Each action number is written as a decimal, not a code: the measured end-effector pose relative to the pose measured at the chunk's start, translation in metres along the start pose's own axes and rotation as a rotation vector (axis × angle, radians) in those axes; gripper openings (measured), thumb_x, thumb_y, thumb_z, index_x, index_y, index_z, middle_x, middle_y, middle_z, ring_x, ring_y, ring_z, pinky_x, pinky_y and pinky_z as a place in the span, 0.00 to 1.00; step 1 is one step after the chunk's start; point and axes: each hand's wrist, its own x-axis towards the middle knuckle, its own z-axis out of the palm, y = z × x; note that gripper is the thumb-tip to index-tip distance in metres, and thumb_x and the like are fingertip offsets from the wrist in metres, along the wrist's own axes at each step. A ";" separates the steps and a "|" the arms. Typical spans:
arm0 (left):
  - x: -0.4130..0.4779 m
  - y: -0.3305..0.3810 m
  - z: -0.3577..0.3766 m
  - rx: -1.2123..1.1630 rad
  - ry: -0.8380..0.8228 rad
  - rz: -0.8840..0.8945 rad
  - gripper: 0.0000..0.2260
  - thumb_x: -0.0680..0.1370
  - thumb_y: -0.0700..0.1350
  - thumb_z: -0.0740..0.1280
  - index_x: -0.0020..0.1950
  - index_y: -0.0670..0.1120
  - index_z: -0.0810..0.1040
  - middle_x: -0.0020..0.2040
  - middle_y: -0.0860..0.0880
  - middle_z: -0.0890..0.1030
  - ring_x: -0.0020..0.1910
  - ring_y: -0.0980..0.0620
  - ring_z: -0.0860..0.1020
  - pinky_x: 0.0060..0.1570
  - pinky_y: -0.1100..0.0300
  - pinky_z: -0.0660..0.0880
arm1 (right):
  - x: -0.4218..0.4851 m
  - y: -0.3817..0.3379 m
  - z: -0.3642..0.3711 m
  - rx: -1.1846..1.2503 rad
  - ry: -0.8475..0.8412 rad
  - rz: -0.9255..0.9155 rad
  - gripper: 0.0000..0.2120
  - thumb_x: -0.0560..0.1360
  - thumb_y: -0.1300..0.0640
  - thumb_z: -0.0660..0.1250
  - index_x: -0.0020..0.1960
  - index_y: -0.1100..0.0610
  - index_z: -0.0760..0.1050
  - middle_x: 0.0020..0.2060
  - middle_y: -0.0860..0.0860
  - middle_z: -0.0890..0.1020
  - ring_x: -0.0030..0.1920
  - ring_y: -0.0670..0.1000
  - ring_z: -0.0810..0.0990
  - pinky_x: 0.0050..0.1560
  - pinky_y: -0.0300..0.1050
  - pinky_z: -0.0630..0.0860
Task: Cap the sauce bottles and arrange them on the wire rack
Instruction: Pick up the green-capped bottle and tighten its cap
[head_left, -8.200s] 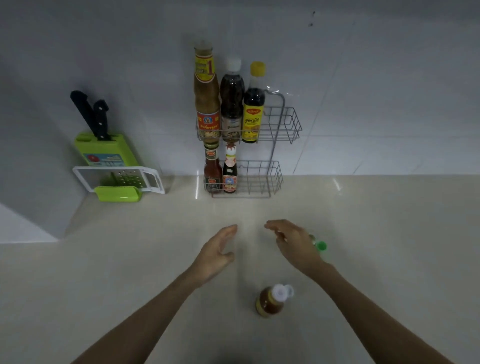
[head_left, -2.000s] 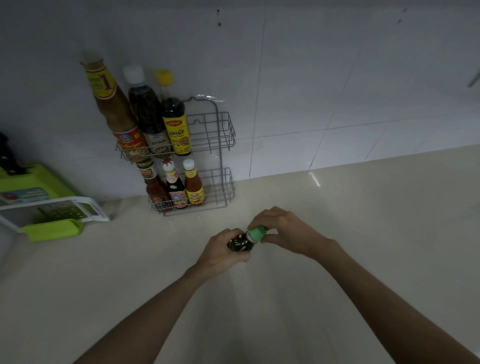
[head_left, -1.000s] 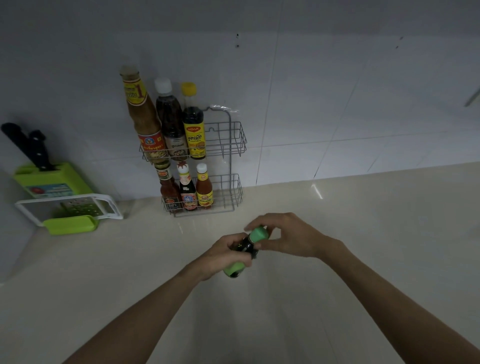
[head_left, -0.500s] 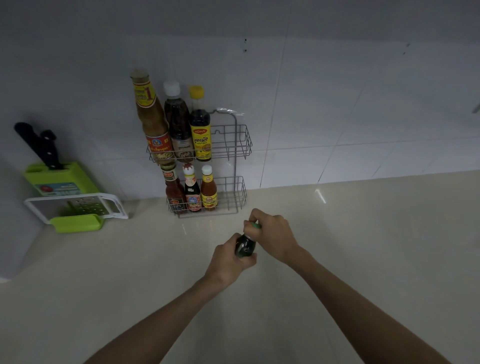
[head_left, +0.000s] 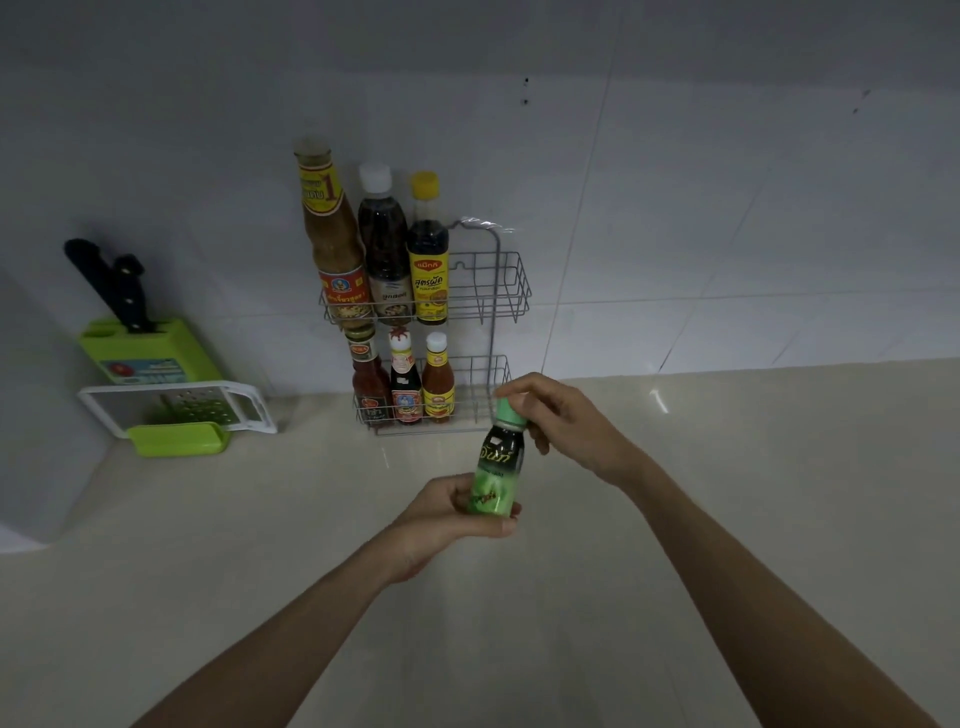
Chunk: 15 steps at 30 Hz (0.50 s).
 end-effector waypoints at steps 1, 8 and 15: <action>0.004 -0.004 0.000 0.038 0.105 0.021 0.18 0.66 0.39 0.78 0.54 0.42 0.82 0.51 0.44 0.86 0.54 0.45 0.83 0.59 0.53 0.78 | -0.001 0.007 0.007 0.028 0.088 0.048 0.09 0.77 0.49 0.66 0.53 0.52 0.77 0.39 0.49 0.80 0.37 0.50 0.76 0.33 0.43 0.74; 0.027 -0.009 -0.005 0.345 0.471 0.016 0.22 0.58 0.54 0.82 0.46 0.49 0.79 0.43 0.50 0.85 0.44 0.51 0.83 0.43 0.56 0.78 | 0.005 0.036 0.041 -0.077 0.207 0.193 0.17 0.67 0.49 0.77 0.51 0.54 0.77 0.44 0.46 0.83 0.42 0.49 0.84 0.39 0.39 0.81; 0.065 -0.004 -0.055 0.254 0.290 0.011 0.51 0.57 0.56 0.80 0.76 0.52 0.61 0.72 0.59 0.66 0.72 0.58 0.64 0.73 0.55 0.62 | 0.057 0.045 0.029 -0.152 0.264 0.036 0.17 0.68 0.55 0.77 0.52 0.53 0.73 0.45 0.45 0.80 0.41 0.47 0.83 0.41 0.36 0.79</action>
